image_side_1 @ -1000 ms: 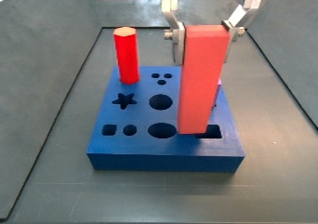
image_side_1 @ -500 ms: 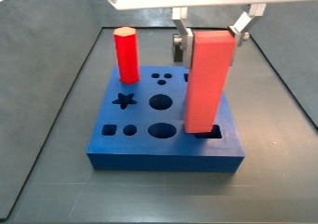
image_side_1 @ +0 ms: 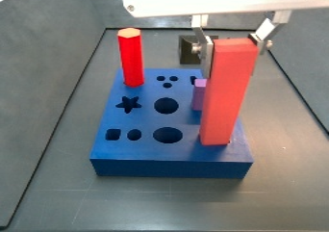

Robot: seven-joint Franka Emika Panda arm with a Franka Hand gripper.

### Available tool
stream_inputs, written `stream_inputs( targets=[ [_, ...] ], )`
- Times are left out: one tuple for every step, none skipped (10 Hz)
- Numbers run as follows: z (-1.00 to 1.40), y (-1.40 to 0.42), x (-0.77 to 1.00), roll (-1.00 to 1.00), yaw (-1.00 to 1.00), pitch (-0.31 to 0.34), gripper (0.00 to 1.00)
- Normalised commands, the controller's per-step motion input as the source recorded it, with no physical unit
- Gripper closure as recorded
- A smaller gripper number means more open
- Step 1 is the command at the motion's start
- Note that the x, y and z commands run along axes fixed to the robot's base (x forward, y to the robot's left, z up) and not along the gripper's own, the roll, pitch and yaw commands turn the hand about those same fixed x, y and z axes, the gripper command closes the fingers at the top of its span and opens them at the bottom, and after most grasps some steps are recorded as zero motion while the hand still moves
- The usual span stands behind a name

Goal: Pick up the rectangle object. Move up. Place the rectangle object on the fixture. Regrasp the rectangle object. Move to above the board. Insert the rectangle object.
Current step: Insert the rectangle object.

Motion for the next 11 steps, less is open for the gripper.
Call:
stream_inputs(
  targets=[
    [-0.09,0.00,0.20,0.07,0.00,0.081,1.00],
    [-0.04,0.09,0.25,0.12,-0.02,0.133,1.00],
    [-0.02,0.22,0.25,0.01,0.00,0.084,1.00],
    [-0.07,0.34,0.05,-0.06,0.00,0.001,1.00],
    [-0.08,0.27,0.00,0.00,0.00,0.000,1.00],
    [-0.11,0.00,-0.14,0.00,0.00,-0.024,1.00],
    [-0.17,-0.05,-0.20,0.00,0.00,-0.059,1.00],
    [-0.15,-0.06,-0.35,0.01,0.00,-0.050,1.00],
    [-0.07,-0.07,-0.41,0.05,0.00,-0.044,1.00],
    [-0.12,-0.07,-0.23,0.08,0.00,0.000,1.00],
    [-0.37,-0.08,0.06,0.14,0.00,0.000,1.00]
  ],
)
